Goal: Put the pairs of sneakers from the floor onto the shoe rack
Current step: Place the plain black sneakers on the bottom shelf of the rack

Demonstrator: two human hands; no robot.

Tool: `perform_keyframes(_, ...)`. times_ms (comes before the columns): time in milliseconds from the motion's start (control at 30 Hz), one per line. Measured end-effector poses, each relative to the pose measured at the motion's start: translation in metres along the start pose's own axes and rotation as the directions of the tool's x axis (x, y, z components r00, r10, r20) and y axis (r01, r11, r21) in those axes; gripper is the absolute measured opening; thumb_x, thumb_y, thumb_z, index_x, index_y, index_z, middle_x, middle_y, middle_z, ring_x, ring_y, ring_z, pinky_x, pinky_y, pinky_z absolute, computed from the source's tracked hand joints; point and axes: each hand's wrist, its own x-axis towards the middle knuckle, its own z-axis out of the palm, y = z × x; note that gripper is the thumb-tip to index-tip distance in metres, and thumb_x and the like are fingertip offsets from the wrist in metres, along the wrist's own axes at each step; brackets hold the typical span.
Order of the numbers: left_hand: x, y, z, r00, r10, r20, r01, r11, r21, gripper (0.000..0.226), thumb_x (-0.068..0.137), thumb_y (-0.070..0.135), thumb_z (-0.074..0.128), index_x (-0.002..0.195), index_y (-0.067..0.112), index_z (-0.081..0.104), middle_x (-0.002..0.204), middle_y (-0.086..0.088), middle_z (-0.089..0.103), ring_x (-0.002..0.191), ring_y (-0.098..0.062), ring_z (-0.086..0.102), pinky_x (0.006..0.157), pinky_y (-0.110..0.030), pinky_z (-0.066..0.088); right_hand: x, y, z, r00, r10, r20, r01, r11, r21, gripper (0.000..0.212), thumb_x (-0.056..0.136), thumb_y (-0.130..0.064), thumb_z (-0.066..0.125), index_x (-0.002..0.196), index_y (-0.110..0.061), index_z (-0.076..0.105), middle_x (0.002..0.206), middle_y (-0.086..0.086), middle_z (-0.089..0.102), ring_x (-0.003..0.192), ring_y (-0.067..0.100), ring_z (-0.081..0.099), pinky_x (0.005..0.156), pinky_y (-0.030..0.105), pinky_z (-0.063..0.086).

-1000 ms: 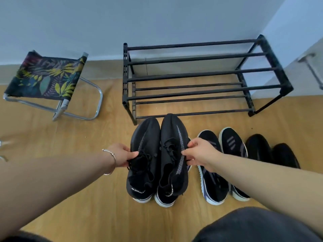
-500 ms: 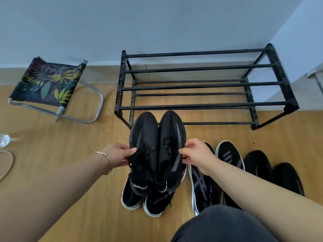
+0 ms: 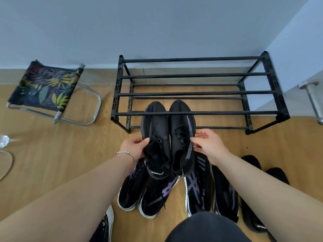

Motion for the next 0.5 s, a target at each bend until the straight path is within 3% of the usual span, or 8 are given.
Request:
perform_keyframes(100,0.031,0.012,0.011,0.999,0.041,0.009,-0.041,0.999,-0.01,0.017,0.088,0.028,0.076,0.099,0.015,0.076,0.099,-0.01,0.077,0.091,-0.024,0.074,0.083,-0.04,0.063,0.022,-0.005,0.002,0.997,-0.04,-0.06,0.041,0.999,0.014,0.033,0.089,0.0,0.071,0.119,-0.008,0.059,0.113,0.013,0.067,0.098,0.032,0.073,0.085,0.049,0.063)
perform_keyframes(233,0.067,0.032,0.015,0.993,0.119,-0.026,-0.116,0.989,0.096,0.016,0.087,0.036,0.074,0.075,0.026,0.076,0.09,-0.005,0.079,0.09,-0.025,0.075,0.087,-0.043,0.062,0.053,-0.019,0.014,0.995,-0.078,-0.065,0.077,0.997,-0.011,0.028,0.089,0.0,0.071,0.113,-0.011,0.06,0.111,0.011,0.068,0.099,0.029,0.072,0.09,0.049,0.061)
perform_keyframes(400,0.105,0.052,0.015,0.995,0.065,-0.082,-0.055,0.991,0.121,0.038,0.077,0.054,0.069,0.084,0.017,0.074,0.086,-0.006,0.077,0.079,-0.025,0.071,0.087,-0.039,0.058,0.088,-0.044,0.036,0.994,-0.096,-0.043,0.095,0.995,-0.023,0.015,0.092,-0.002,0.068,0.101,-0.012,0.065,0.104,0.011,0.072,0.096,0.028,0.071,0.09,0.047,0.061)
perform_keyframes(500,0.15,0.043,0.011,0.994,0.099,-0.041,-0.095,0.992,0.086,0.045,0.07,0.063,0.065,0.095,0.028,0.077,0.1,-0.005,0.077,0.096,-0.031,0.072,0.095,-0.049,0.057,0.106,-0.05,0.048,0.99,-0.092,-0.103,0.092,0.996,0.001,0.023,0.094,-0.006,0.065,0.116,-0.013,0.067,0.107,0.01,0.073,0.099,0.03,0.073,0.089,0.049,0.061)
